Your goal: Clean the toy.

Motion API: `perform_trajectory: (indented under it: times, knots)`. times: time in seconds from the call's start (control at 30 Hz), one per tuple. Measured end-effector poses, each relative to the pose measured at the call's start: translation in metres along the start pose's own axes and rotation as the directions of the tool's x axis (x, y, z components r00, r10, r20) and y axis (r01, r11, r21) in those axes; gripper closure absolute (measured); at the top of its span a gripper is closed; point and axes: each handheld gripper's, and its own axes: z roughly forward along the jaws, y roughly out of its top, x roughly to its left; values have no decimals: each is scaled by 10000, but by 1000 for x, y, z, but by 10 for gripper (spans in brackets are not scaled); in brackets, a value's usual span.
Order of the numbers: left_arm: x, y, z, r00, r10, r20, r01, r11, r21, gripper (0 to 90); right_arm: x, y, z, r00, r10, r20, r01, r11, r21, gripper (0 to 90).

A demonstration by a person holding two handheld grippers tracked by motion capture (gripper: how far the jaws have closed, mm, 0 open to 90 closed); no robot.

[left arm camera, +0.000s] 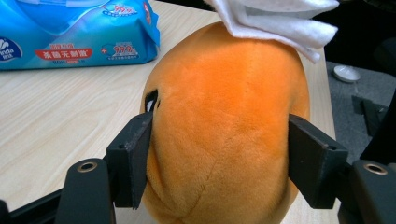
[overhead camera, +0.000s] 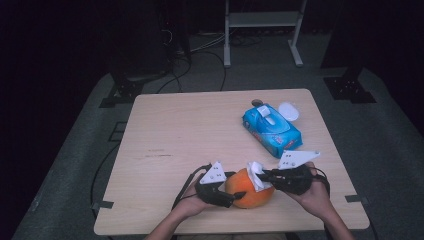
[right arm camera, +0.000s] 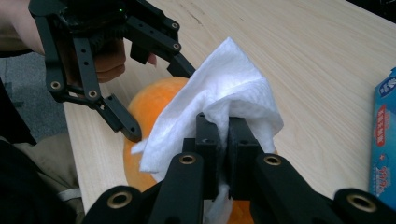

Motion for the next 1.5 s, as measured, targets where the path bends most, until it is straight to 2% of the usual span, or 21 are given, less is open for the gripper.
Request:
perform_trajectory:
  times: [0.17, 0.33, 0.53, 0.67, 0.77, 0.87, 1.0, 1.1, 1.2, 1.3, 1.4, 1.47, 1.5]
  knots:
    - [5, -2, -1, 9993, -362, 119, 364, 9993, -103, 309, -17, -14, -4, 9980, 615, 121, -615, 9981, -24, 843]
    - [6, -2, -1, 9990, -417, 139, 419, 9990, -173, 305, -26, -24, -6, 9948, 1007, 133, -1006, 9949, -62, 843]
    - [9, -3, 0, 9979, -640, 57, 641, 9977, -216, 300, -16, -15, -3, 9975, 614, 356, -614, 9981, -27, 844]
    - [11, -3, 0, 9969, -789, 35, 790, 9966, -230, 302, -2, -4, 3, 9999, 127, 82, -126, 9999, -114, 843]
    - [12, -5, -1, 9963, -857, 86, 859, 9960, -258, 303, 0, -2, 3, 9999, -22, 114, 23, 10000, -88, 842]
    - [14, -7, -2, 9967, -792, 158, 795, 9966, -217, 300, -10, -10, -1, 9991, 315, 267, -312, 9994, -118, 842]
    - [15, -9, -3, 9964, -812, 240, 819, 9962, -305, 286, -28, -26, -6, 9928, 1154, 315, -1148, 9932, -198, 842]
    - [14, -7, -4, 9973, -692, 244, 699, 9972, -274, 287, -33, -31, -8, 9901, 1369, 306, -1364, 9904, -206, 842]
    - [13, -4, -4, 9970, -726, 270, 734, 9968, -324, 305, -31, -28, -7, 9918, 1201, 428, -1196, 9927, -150, 842]
    - [9, -1, -3, 9986, -516, 133, 520, 9981, -338, 308, -25, -21, -5, 9931, 1092, 421, -1085, 9939, -186, 844]
    - [7, -1, -1, 9993, -368, 7, 368, 9987, -348, 304, -13, -11, -1, 9975, 678, 201, -673, 9974, -252, 843]
    - [8, -2, -1, 9996, -285, 12, 285, 9991, -322, 283, -7, -7, 2, 9992, 304, 271, -300, 9994, -156, 843]
    - [9, -2, -1, 9996, -275, 71, 278, 9989, -386, 249, -6, -7, 3, 9992, 266, 294, -263, 9996, -111, 842]
